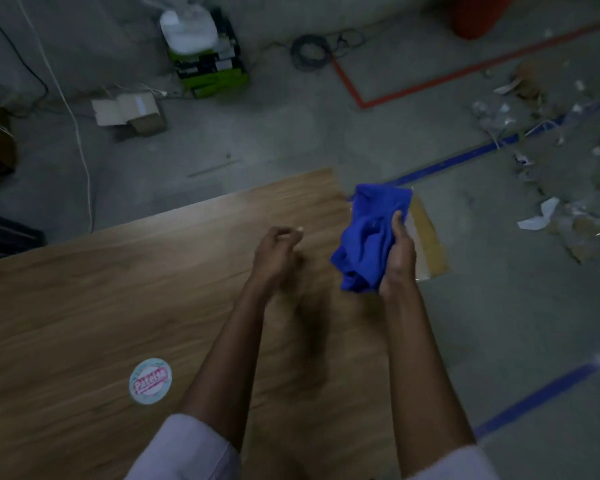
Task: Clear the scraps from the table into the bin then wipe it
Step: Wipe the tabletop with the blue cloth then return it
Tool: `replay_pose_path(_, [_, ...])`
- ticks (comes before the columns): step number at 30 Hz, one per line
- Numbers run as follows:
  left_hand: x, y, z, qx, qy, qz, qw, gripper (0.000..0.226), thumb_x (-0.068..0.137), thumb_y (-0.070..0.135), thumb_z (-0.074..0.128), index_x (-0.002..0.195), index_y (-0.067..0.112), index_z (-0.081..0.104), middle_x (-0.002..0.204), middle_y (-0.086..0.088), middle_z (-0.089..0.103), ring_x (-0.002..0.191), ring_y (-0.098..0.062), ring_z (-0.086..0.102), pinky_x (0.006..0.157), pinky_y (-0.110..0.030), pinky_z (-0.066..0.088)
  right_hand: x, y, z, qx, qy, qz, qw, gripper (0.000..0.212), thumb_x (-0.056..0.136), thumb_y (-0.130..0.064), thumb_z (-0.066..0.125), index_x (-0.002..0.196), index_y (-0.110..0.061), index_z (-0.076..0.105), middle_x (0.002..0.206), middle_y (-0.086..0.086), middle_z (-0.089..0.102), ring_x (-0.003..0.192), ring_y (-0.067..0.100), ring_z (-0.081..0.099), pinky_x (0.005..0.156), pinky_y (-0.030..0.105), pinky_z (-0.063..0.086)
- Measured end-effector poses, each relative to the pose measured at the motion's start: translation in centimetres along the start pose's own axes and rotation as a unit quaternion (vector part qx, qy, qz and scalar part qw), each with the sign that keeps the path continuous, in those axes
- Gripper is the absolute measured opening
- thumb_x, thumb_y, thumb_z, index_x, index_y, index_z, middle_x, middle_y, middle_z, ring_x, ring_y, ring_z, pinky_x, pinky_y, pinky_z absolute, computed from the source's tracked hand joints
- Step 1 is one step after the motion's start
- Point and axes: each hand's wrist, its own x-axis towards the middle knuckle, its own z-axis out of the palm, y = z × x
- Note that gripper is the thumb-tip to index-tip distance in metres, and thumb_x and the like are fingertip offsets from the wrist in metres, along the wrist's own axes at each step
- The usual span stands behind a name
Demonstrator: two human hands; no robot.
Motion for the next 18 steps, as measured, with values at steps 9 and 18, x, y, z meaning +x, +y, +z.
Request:
replay_pose_path(9, [-15.6,4.7,1.8,-0.268,-0.199,-0.081,0.939,0.044,0.101,0.042,0.055,0.123,0.007,0.070,0.116,-0.012,0.074,0.102,-0.027,0.072,0.085,-0.036,0.059,-13.3,-3.7,-2.8,0.092,-0.266,0.151,0.948,0.072,0.100,-0.048,0.062,0.151,-0.001,0.045,0.157,0.028,0.040,0.145,0.044,0.039,0.123,0.054,0.029])
replay_pose_path(18, [-24.9,5.2,1.4,-0.082,-0.006,0.109,0.991,0.030,0.102,0.039,0.060,0.113,0.012,0.068,0.107,-0.013,0.076,0.098,-0.036,0.073,0.088,-0.053,0.059,-21.3,-6.6,-7.4,-0.213,-0.268,0.059,0.938,0.085,0.069,-0.058,0.089,0.140,-0.033,0.051,0.133,-0.001,0.067,0.111,0.020,0.070,0.078,0.044,0.061])
